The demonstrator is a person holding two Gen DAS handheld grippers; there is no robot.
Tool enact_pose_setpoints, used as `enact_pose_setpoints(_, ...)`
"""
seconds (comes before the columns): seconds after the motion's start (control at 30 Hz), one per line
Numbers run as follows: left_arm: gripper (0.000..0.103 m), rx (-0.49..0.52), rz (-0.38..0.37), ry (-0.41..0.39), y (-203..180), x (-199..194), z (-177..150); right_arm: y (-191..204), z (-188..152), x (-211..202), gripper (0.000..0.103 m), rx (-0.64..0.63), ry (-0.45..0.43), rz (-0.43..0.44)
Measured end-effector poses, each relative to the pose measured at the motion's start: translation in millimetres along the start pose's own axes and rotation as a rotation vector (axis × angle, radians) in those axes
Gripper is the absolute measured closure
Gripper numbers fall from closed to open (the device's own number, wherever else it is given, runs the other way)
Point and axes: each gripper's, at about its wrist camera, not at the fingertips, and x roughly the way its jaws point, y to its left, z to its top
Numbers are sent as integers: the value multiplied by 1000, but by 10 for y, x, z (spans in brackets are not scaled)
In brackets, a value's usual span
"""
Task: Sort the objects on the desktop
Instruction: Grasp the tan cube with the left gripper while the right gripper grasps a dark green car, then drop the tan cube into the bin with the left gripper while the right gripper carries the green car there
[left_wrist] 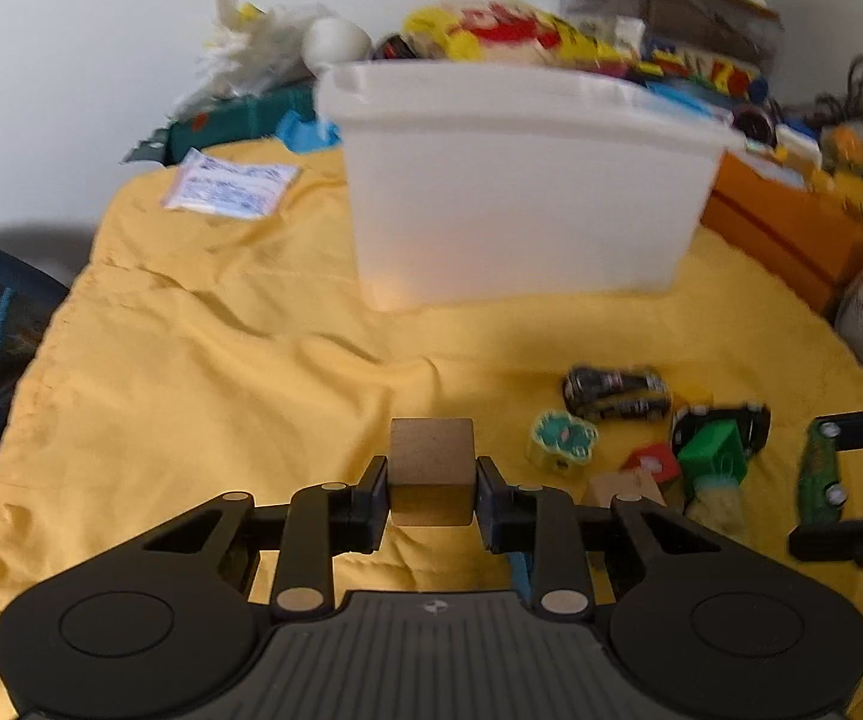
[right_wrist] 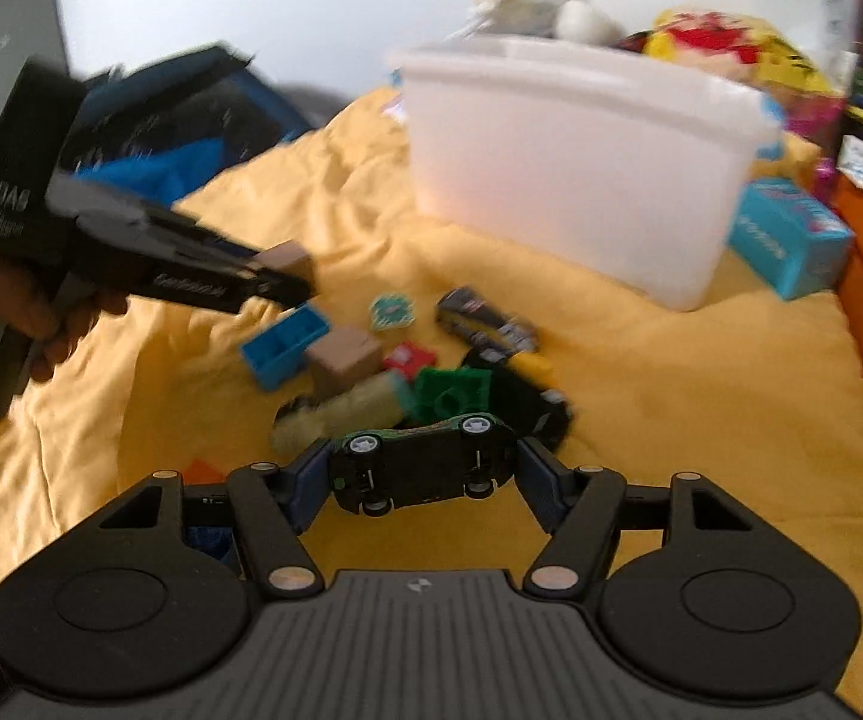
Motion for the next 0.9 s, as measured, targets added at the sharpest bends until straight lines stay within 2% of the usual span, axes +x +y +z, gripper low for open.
enact_pose_setpoints(0.2,71,-56,5,-78,53,-218,346,-213,269,-242,35,101,-94,-31)
enact_pose_setpoints(0.47,71,-27,-28,-192,-53,-379,1031,-569,915,-394,35,250,-218,-49)
enact_pose_setpoints(0.5,71,-24,-28,-203,-60,-371,1127,-620,1005,-384,35,259,-228,-58)
enact_pose_setpoints(0.6,80,-22,-42,-225,-73,-338,1359,-757,1273,-359,35,259,-259,-82)
enact_pose_setpoints(0.7,80,-15,-45,-243,-79,-354,1492,-835,1478,-373,35,230,-292,-96)
enact_pose_setpoints(0.73,74,-7,-47,-241,-84,-364,1494,-837,1528,-389,35,221,-306,-96)
enact_pose_setpoints(0.77,60,10,-60,-228,-102,-366,1461,-821,1552,-415,35,212,-321,-94)
enact_pose_setpoints(0.83,45,36,-61,-187,-133,-346,1292,-776,1546,-458,35,199,-338,-88)
enact_pose_setpoints(0.9,45,58,-43,-150,-171,-332,961,-720,1482,-482,35,191,-341,-78)
